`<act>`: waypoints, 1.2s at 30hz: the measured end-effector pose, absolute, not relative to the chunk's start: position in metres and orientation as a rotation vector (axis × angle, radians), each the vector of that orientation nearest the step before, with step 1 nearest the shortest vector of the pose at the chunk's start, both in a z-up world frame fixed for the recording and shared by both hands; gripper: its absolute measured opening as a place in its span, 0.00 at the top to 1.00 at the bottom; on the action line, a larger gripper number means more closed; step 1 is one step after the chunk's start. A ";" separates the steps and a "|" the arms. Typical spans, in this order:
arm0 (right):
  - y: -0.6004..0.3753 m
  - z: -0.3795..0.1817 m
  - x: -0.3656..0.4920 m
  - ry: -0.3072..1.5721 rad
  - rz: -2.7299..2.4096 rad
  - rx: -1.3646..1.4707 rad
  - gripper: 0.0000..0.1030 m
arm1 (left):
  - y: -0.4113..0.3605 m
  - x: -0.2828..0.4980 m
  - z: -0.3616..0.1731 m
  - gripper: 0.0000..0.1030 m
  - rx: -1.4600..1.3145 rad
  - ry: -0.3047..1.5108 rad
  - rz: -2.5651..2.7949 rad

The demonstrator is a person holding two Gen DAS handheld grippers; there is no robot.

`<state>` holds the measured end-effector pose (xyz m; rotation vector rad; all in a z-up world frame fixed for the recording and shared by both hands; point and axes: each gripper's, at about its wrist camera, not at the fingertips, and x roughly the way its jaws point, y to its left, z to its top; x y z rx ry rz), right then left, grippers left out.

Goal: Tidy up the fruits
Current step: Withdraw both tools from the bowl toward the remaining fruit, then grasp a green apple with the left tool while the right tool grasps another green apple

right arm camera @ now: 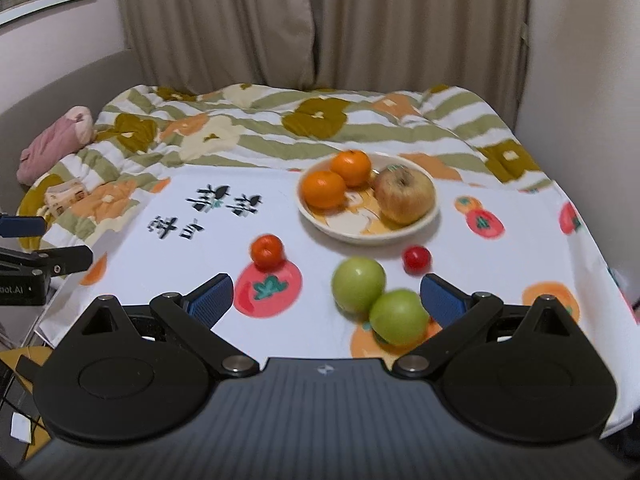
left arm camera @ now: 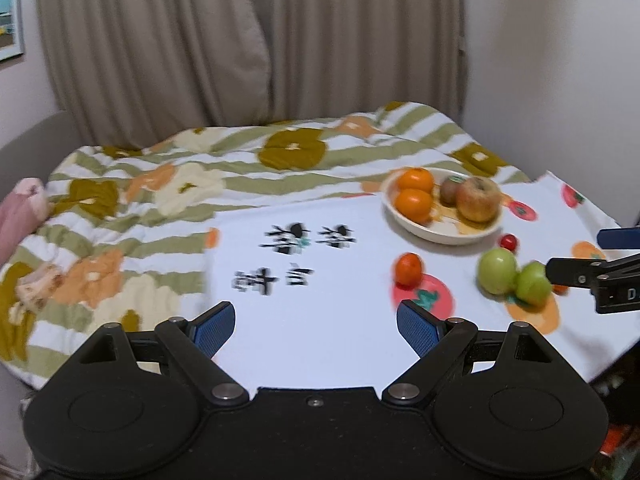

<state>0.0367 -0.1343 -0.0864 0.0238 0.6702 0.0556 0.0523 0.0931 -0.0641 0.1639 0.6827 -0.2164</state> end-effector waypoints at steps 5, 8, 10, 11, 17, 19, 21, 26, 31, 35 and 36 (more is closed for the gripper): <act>-0.153 -0.107 0.031 0.691 -0.005 0.054 0.00 | 0.069 0.061 -0.085 0.12 0.186 0.699 -0.314; -0.162 -0.119 0.032 0.700 -0.040 0.073 0.00 | 0.051 0.071 -0.096 0.12 0.196 0.708 -0.367; -0.168 -0.128 0.031 0.707 -0.060 0.077 0.00 | 0.038 0.079 -0.103 0.12 0.199 0.713 -0.401; -0.171 -0.132 0.031 0.710 -0.072 0.076 0.00 | 0.032 0.083 -0.106 0.12 0.199 0.716 -0.417; -0.183 -0.154 0.035 0.731 -0.116 0.081 0.00 | -0.007 0.111 -0.120 0.12 0.217 0.750 -0.507; -0.186 -0.158 0.039 0.733 -0.122 0.091 0.00 | -0.020 0.121 -0.124 0.12 0.225 0.760 -0.532; -0.187 -0.162 0.042 0.734 -0.126 0.093 0.00 | -0.033 0.131 -0.128 0.12 0.225 0.774 -0.555; -0.187 -0.169 0.053 0.737 -0.125 0.092 0.00 | -0.060 0.151 -0.137 0.12 0.206 0.812 -0.592; -0.186 -0.173 0.060 0.738 -0.117 0.101 0.00 | -0.076 0.167 -0.145 0.15 0.172 0.855 -0.619; -0.187 -0.176 0.068 0.753 -0.105 0.101 0.08 | -0.081 0.175 -0.151 0.21 0.152 0.890 -0.627; -0.188 -0.177 0.069 0.757 -0.103 0.103 0.08 | -0.082 0.177 -0.152 0.22 0.144 0.896 -0.627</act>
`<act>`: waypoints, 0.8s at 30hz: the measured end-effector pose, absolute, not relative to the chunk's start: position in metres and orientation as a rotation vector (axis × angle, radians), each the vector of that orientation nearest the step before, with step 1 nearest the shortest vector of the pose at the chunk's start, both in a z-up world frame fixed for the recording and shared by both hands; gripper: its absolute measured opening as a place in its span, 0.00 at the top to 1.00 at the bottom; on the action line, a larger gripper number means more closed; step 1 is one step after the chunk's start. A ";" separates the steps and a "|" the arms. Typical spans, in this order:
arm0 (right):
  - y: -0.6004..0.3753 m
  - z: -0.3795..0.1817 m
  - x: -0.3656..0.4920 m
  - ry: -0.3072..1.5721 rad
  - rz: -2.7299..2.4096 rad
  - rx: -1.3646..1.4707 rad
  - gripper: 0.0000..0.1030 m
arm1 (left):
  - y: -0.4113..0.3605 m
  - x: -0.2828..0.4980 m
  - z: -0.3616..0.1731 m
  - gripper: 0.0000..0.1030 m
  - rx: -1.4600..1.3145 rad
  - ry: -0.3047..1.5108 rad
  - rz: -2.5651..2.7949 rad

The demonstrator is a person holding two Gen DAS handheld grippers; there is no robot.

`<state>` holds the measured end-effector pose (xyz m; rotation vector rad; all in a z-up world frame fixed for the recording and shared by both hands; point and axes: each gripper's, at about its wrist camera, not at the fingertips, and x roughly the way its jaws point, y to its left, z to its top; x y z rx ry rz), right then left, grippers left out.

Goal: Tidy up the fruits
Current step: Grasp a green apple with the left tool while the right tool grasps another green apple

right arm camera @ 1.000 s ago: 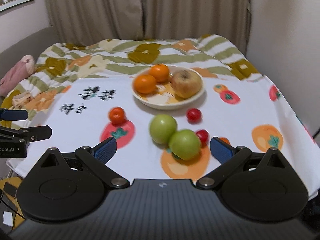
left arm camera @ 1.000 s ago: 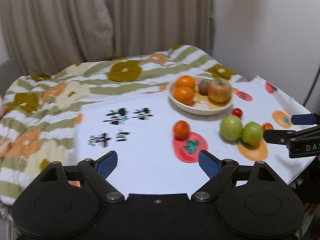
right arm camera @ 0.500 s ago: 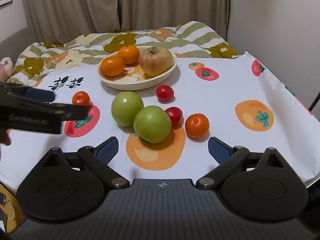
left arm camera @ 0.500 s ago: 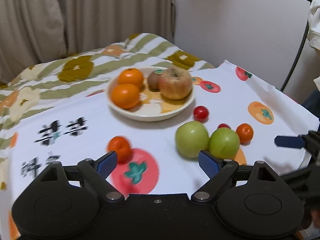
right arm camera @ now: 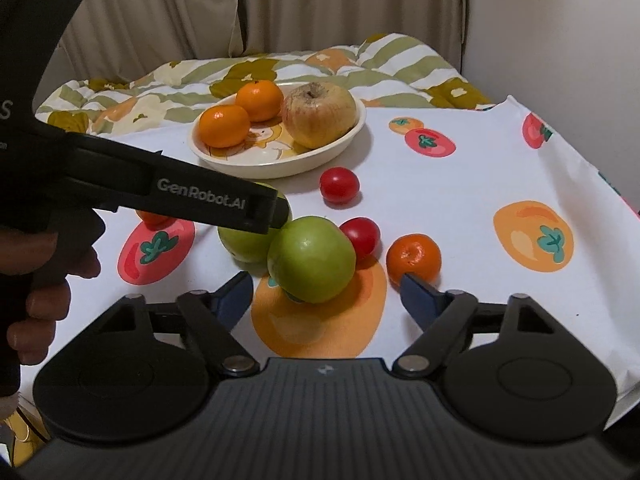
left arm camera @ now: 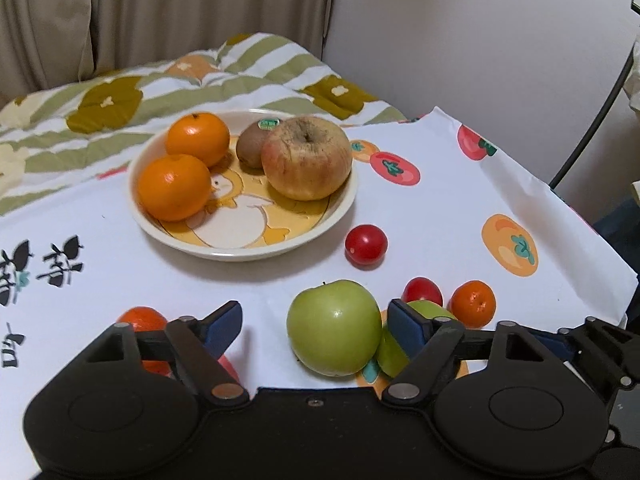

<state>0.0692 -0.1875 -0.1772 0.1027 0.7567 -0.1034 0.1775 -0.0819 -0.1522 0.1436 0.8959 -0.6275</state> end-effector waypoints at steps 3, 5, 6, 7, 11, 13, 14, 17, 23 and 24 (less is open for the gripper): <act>-0.189 -0.178 0.072 0.758 -0.102 0.105 0.09 | -0.081 0.184 -0.154 0.27 0.100 0.922 -0.634; -0.189 -0.177 0.073 0.757 -0.098 0.107 0.11 | -0.079 0.188 -0.156 0.31 0.063 0.950 -0.644; -0.189 -0.177 0.074 0.757 -0.094 0.109 0.13 | -0.078 0.190 -0.157 0.33 0.042 0.964 -0.649; -0.189 -0.177 0.075 0.759 -0.089 0.110 0.14 | -0.077 0.192 -0.157 0.34 0.019 0.979 -0.656; -0.190 -0.179 0.078 0.761 -0.082 0.116 0.14 | -0.072 0.200 -0.162 0.36 -0.066 1.035 -0.666; -0.190 -0.180 0.080 0.760 -0.077 0.118 0.15 | -0.068 0.204 -0.166 0.37 -0.116 1.066 -0.671; -0.190 -0.181 0.081 0.761 -0.075 0.117 0.15 | -0.066 0.205 -0.167 0.41 -0.136 1.075 -0.680; -0.190 -0.183 0.085 0.765 -0.068 0.117 0.17 | -0.065 0.204 -0.166 0.42 -0.145 1.081 -0.687; -0.189 -0.184 0.091 0.764 -0.059 0.112 0.18 | -0.063 0.203 -0.164 0.42 -0.129 1.072 -0.681; -0.189 -0.184 0.092 0.764 -0.057 0.110 0.19 | -0.063 0.202 -0.164 0.42 -0.126 1.070 -0.680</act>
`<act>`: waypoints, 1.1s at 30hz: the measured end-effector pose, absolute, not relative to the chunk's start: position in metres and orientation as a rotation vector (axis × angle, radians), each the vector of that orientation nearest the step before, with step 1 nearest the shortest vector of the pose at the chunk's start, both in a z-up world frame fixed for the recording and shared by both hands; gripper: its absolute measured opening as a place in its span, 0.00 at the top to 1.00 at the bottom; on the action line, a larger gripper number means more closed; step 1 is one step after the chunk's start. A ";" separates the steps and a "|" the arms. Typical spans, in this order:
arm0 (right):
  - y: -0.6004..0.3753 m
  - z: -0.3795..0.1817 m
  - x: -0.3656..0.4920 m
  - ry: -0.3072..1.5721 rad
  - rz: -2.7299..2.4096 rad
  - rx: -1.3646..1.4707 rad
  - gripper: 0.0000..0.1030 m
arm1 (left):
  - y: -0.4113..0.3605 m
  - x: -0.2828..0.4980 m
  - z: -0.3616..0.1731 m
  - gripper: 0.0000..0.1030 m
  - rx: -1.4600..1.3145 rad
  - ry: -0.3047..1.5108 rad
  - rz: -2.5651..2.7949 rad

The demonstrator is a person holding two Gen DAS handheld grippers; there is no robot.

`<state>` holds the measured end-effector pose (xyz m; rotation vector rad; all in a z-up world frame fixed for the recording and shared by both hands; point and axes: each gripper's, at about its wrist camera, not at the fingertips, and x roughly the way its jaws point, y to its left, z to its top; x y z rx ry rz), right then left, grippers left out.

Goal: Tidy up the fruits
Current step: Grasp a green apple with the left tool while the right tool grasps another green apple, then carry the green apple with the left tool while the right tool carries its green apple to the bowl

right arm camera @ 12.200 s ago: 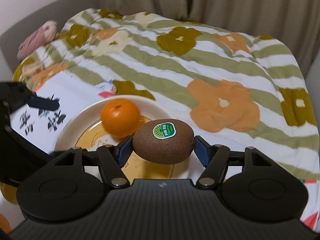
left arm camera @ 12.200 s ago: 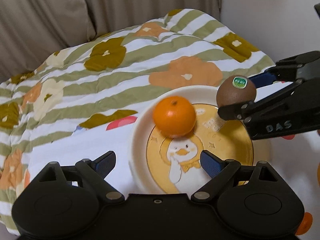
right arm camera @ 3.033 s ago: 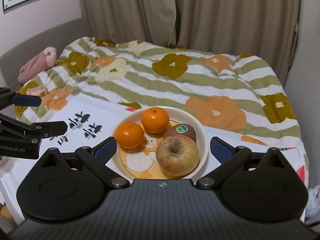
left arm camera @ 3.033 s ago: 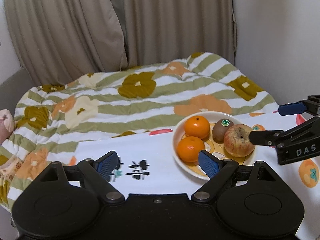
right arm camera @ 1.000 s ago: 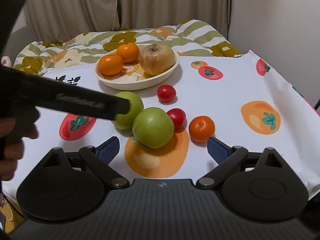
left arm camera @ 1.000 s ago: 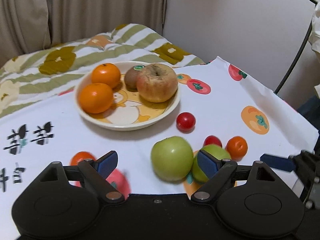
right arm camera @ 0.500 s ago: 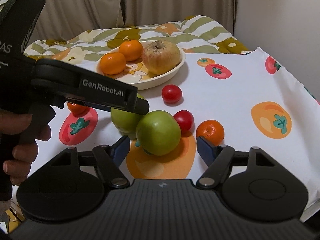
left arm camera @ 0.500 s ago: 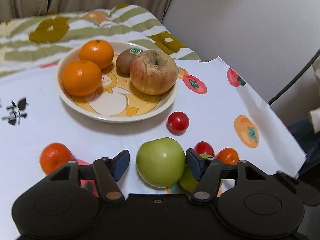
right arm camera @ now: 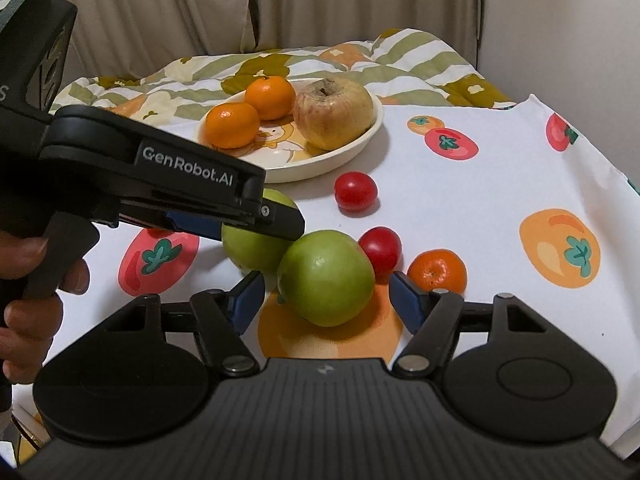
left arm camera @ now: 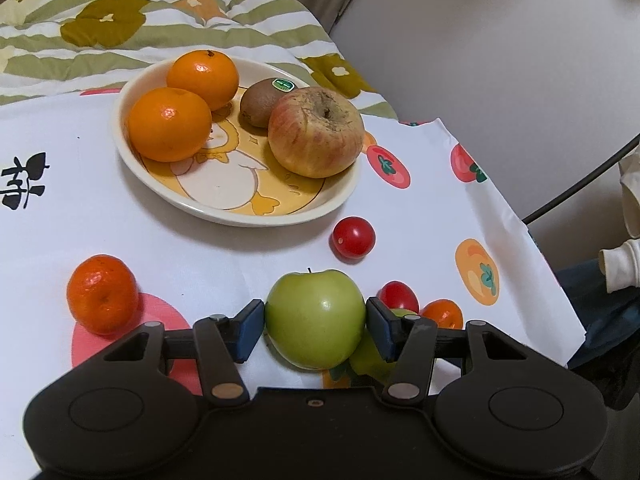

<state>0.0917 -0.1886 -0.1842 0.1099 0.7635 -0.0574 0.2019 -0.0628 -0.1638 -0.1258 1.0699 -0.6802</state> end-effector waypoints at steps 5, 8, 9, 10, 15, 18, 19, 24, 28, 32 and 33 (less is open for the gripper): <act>-0.187 -0.185 0.095 0.764 -0.049 0.100 0.20 | -0.058 0.200 -0.163 0.42 -0.126 1.069 -0.672; -0.186 -0.187 0.097 0.766 -0.045 0.092 0.22 | -0.055 0.198 -0.162 0.42 -0.115 1.064 -0.663; -0.186 -0.187 0.098 0.766 -0.045 0.091 0.22 | -0.054 0.197 -0.161 0.42 -0.108 1.061 -0.659; -0.186 -0.188 0.099 0.766 -0.044 0.090 0.23 | -0.053 0.197 -0.160 0.42 -0.102 1.059 -0.654; -0.185 -0.191 0.103 0.767 -0.052 0.059 0.31 | -0.042 0.193 -0.158 0.42 -0.096 1.056 -0.621; -0.184 -0.191 0.103 0.769 -0.044 0.039 0.32 | -0.035 0.191 -0.155 0.42 -0.097 1.053 -0.603; -0.183 -0.191 0.103 0.770 -0.044 0.036 0.32 | -0.033 0.190 -0.154 0.42 -0.097 1.051 -0.597; -0.185 -0.185 0.100 0.771 -0.043 0.037 0.32 | -0.026 0.185 -0.145 0.42 -0.104 1.034 -0.575; -0.186 -0.173 0.098 0.760 -0.037 0.031 0.32 | -0.022 0.180 -0.134 0.42 -0.105 1.011 -0.560; -0.190 -0.159 0.096 0.748 -0.022 0.021 0.32 | -0.020 0.177 -0.119 0.42 -0.113 0.984 -0.542; -0.190 -0.156 0.096 0.745 -0.019 0.019 0.32 | -0.020 0.177 -0.115 0.42 -0.115 0.977 -0.537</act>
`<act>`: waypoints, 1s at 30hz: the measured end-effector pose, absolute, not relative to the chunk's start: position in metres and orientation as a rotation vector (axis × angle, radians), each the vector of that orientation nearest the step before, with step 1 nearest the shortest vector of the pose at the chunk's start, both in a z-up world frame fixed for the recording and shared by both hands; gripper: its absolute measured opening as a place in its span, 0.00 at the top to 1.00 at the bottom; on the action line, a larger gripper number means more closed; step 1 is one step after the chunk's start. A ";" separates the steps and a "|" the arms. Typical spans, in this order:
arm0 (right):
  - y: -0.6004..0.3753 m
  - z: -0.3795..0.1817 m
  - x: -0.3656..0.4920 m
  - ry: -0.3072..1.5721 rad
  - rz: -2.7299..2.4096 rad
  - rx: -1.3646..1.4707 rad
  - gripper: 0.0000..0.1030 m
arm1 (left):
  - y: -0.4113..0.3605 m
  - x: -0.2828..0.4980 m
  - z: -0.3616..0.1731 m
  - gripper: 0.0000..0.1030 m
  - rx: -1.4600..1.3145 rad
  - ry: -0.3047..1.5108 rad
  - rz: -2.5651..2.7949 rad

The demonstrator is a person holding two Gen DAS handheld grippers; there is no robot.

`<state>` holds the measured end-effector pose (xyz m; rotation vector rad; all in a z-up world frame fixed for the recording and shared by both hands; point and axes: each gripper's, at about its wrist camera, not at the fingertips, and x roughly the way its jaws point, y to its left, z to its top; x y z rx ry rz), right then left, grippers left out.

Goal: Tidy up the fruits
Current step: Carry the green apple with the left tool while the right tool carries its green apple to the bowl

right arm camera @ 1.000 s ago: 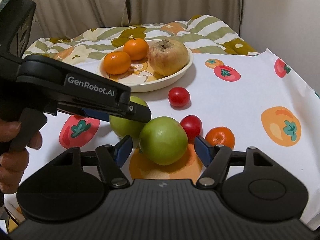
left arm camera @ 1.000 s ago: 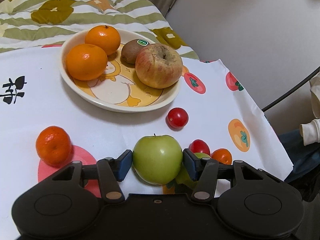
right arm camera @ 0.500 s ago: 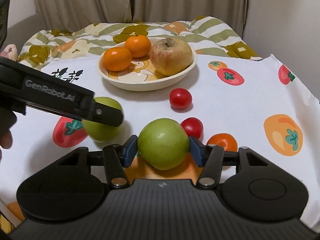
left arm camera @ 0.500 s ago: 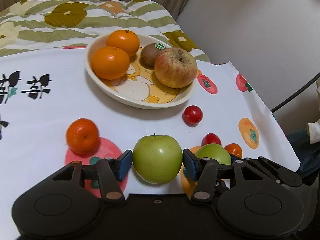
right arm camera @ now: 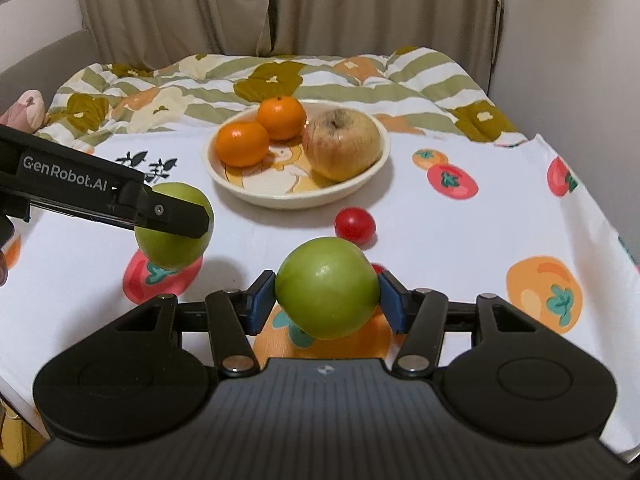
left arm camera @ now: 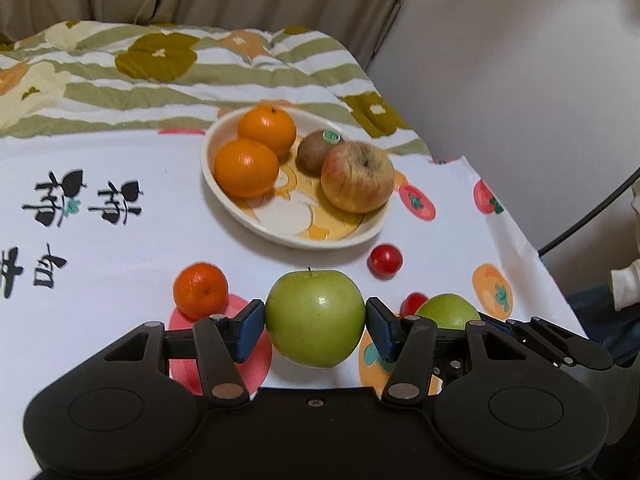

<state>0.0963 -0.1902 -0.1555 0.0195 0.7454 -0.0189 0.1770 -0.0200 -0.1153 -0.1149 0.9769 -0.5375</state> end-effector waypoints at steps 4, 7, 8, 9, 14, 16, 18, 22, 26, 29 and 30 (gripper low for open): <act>-0.195 -0.141 0.099 0.728 -0.002 0.011 0.32 | -0.022 0.178 -0.102 0.42 -0.118 0.950 -0.518; -0.200 -0.129 0.103 0.712 0.018 -0.001 0.32 | -0.025 0.180 -0.094 0.42 -0.122 0.933 -0.502; -0.202 -0.125 0.106 0.706 0.027 -0.007 0.32 | -0.027 0.182 -0.092 0.42 -0.122 0.929 -0.497; -0.203 -0.122 0.108 0.701 0.034 -0.013 0.32 | -0.028 0.184 -0.090 0.42 -0.123 0.924 -0.492; -0.213 -0.112 0.129 0.682 0.072 -0.039 0.32 | -0.036 0.199 -0.086 0.42 -0.128 0.909 -0.463; -0.217 -0.111 0.138 0.679 0.084 -0.044 0.32 | -0.040 0.207 -0.088 0.42 -0.128 0.910 -0.449; -0.220 -0.111 0.146 0.677 0.098 -0.048 0.32 | -0.043 0.215 -0.090 0.42 -0.129 0.915 -0.436; -0.227 -0.113 0.163 0.682 0.127 -0.050 0.32 | -0.050 0.231 -0.099 0.42 -0.130 0.933 -0.410; -0.231 -0.116 0.179 0.691 0.157 -0.064 0.32 | -0.058 0.245 -0.110 0.42 -0.133 0.954 -0.387; -0.235 -0.119 0.189 0.694 0.174 -0.069 0.32 | -0.062 0.253 -0.116 0.42 -0.130 0.969 -0.374; -0.236 -0.120 0.191 0.694 0.178 -0.069 0.32 | -0.064 0.256 -0.118 0.42 -0.129 0.977 -0.370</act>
